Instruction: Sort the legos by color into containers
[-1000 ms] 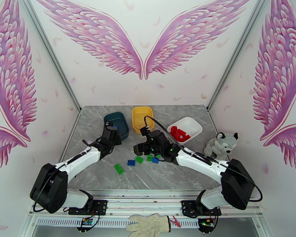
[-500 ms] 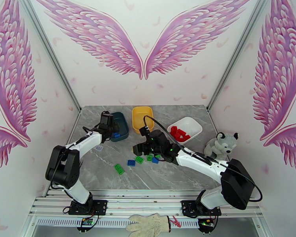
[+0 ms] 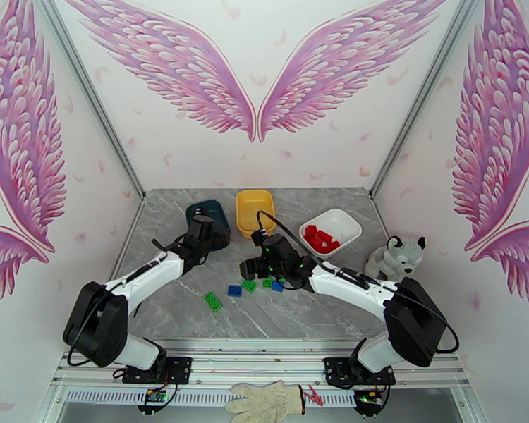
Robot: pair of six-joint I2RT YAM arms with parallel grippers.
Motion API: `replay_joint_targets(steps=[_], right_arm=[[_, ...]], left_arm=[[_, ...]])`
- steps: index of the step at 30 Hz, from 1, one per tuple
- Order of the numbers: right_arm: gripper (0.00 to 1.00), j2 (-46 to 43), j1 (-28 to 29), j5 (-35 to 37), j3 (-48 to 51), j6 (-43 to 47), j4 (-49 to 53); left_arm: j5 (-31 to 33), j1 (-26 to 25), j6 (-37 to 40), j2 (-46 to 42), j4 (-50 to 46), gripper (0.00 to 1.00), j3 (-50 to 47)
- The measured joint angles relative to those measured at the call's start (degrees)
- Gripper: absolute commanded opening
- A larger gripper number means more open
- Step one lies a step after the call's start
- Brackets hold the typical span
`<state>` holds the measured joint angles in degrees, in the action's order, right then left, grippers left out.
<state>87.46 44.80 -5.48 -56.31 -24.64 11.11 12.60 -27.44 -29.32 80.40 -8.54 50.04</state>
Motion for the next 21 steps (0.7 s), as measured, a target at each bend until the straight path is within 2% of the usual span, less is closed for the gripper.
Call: replay_joint_targets(steps=[10, 15, 21], right_arm=[[0.93, 0.0, -2.2, 1.8, 0.0, -2.5, 2.2], [0.95, -0.5, -5.5, 0.1, 0.0, -3.9, 2.8], [0.98, -3.7, -6.3, -1.9, 0.1, -4.9, 2.8]], left_arm=[[2.0, -7.9, -0.3, -12.3, -2.4, 0.93, -15.4], [1.4, -12.5, -0.7, -14.3, -5.7, 0.99, -17.5], [0.5, -18.7, -1.6, -14.4, -6.6, 0.99, -19.2]])
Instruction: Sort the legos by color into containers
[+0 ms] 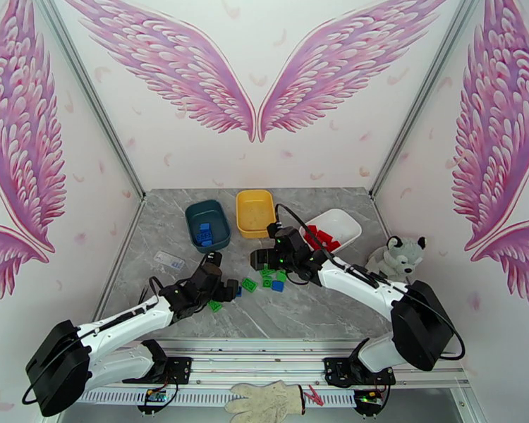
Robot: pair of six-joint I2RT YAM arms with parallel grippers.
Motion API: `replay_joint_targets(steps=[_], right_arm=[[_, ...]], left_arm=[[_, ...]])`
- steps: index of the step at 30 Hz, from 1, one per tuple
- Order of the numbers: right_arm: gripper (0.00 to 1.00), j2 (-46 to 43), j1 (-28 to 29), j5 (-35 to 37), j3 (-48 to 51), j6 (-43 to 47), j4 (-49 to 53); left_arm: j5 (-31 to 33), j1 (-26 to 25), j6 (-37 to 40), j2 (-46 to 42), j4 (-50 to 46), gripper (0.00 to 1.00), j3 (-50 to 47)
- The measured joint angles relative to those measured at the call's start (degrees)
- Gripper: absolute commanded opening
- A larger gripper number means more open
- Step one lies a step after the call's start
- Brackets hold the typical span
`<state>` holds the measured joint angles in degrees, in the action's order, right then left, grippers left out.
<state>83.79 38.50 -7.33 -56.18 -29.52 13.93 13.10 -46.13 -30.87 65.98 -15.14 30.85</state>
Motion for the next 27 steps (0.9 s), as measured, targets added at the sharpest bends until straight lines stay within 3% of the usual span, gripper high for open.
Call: replay_joint_targets(steps=[12, 22, 27], right_arm=[[0.98, -1.1, 0.0, -1.9, 0.6, -0.5, -0.4], [0.98, -1.1, -0.2, -1.9, 1.2, -0.5, -0.4], [0.97, -1.1, -0.3, -1.9, 1.2, -0.5, -0.4]], left_arm=[[5.6, -7.6, -2.2, 15.3, 0.2, 0.95, 4.1], [9.3, -8.4, -2.5, 20.2, -0.2, 0.77, 8.4], [9.6, -8.4, -2.2, 22.9, 0.0, 0.74, 10.4]])
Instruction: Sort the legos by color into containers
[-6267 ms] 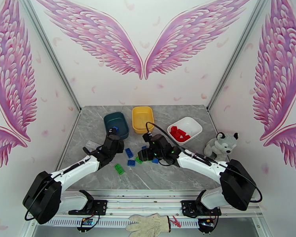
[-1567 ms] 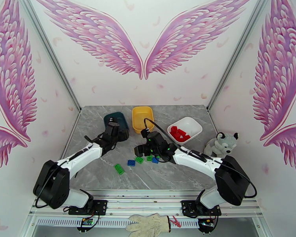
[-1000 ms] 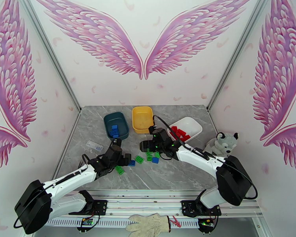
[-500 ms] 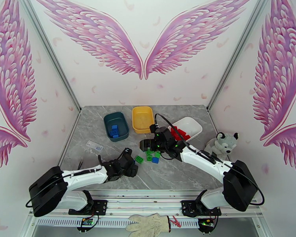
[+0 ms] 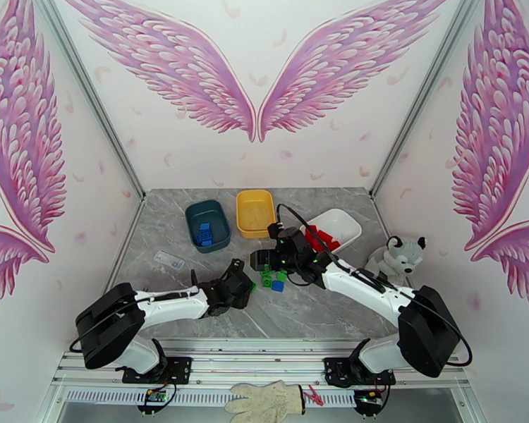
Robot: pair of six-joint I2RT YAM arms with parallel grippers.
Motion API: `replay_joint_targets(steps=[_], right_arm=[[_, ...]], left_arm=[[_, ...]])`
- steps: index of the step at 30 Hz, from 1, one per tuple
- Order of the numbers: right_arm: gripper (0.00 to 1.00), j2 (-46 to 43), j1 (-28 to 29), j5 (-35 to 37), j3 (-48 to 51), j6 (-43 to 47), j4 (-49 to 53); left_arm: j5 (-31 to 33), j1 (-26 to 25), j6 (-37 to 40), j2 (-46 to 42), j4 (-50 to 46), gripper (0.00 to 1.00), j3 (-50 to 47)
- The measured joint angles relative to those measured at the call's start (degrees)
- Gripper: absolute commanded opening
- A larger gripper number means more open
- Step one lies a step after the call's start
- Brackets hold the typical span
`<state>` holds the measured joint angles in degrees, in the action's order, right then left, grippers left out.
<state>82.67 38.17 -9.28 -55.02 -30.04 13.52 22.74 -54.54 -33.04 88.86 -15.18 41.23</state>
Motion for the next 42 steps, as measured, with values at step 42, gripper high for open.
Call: replay_joint_targets(steps=[42], right_arm=[[0.94, -0.2, -0.6, -1.7, 0.4, -0.6, -0.9]], left_arm=[[-1.2, 22.7, 4.4, -18.4, -2.8, 0.47, 4.2]])
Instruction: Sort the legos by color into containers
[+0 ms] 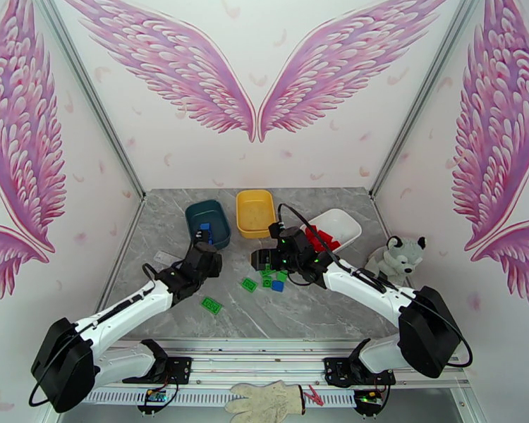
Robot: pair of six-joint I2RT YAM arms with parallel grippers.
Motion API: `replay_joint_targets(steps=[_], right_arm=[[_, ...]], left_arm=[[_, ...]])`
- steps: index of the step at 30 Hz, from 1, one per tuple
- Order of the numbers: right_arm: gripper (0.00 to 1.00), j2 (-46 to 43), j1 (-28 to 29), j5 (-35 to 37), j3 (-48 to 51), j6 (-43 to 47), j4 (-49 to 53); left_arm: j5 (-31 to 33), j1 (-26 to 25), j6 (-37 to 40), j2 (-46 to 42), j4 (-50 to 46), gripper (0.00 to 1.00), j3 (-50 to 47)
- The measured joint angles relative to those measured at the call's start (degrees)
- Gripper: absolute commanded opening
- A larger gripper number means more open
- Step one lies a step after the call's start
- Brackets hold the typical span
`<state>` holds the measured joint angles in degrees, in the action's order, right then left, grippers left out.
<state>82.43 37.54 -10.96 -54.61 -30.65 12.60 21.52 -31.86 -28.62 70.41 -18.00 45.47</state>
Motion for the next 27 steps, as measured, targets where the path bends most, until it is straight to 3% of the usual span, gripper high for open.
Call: replay_joint_targets(steps=[6, 12, 14, 16, 18, 27], right_arm=[[0.94, 0.0, 0.0, -0.4, 0.0, 0.0, 0.0], [0.9, 1.9, 0.0, -3.3, 0.0, 0.6, -1.7], [0.9, 3.0, 0.0, -4.3, 0.0, 0.7, -2.4], [0.89, 4.2, 0.0, -5.0, 0.0, 0.7, -2.9], [0.89, 4.8, 0.0, -5.4, 0.0, 0.7, -3.0], [0.87, 4.9, 0.0, -4.1, 0.0, 0.7, -2.6]], left_arm=[[-3.8, 7.6, 1.6, 10.1, 2.6, 0.47, 9.3], [-6.8, 11.0, 2.3, 23.1, 2.9, 0.48, 19.4], [-7.3, 11.6, 2.4, 26.3, 2.8, 0.58, 22.2], [-7.8, 11.9, 2.5, 28.8, 2.8, 0.75, 24.8], [-8.2, 12.0, 2.8, 30.1, 2.3, 0.81, 26.7], [-8.2, 9.3, 3.1, 27.3, 2.7, 0.85, 25.3]])
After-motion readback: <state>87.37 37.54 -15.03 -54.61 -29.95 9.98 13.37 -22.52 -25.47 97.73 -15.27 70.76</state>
